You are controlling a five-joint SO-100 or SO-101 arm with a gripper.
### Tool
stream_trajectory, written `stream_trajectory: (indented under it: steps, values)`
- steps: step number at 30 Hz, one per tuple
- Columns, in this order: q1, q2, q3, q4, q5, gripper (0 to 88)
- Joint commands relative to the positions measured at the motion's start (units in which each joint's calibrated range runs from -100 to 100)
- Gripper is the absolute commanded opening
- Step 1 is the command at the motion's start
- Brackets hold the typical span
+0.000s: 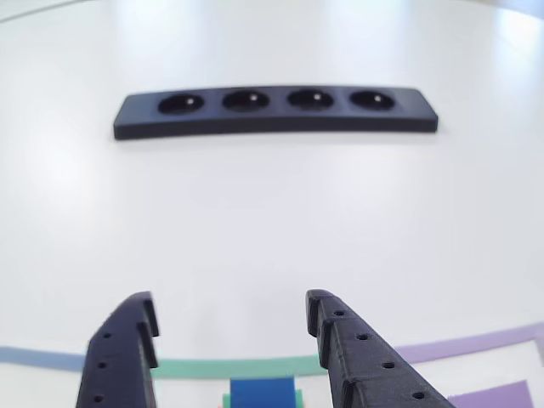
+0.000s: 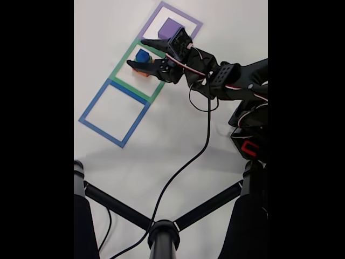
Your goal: Tower of hanoi
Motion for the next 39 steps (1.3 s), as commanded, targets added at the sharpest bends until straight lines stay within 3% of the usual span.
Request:
stream_trajectory:
  steps: [1,3,12,17,21,26,29,32,39]
  values:
    - [1.24,-15.98,-10.99,30.08,0.00,3.3]
    - [1.77,-20.22,-14.17,39.22,0.00,0.1]
    - [9.47,-27.76,-35.34,77.75,-12.13,0.0]
    - [15.19,-30.48,-47.88,99.52,-12.13,0.0]
    - [18.93,-29.92,-57.79,110.94,-11.21,0.0]
    - [22.74,-29.60,-60.97,114.98,-9.38,5.6]
    - [24.95,-29.92,-58.24,113.77,-5.33,11.1]
    - [27.39,-33.36,-49.25,107.46,0.00,17.8]
    - [30.36,-38.81,-30.98,91.83,0.00,25.2]
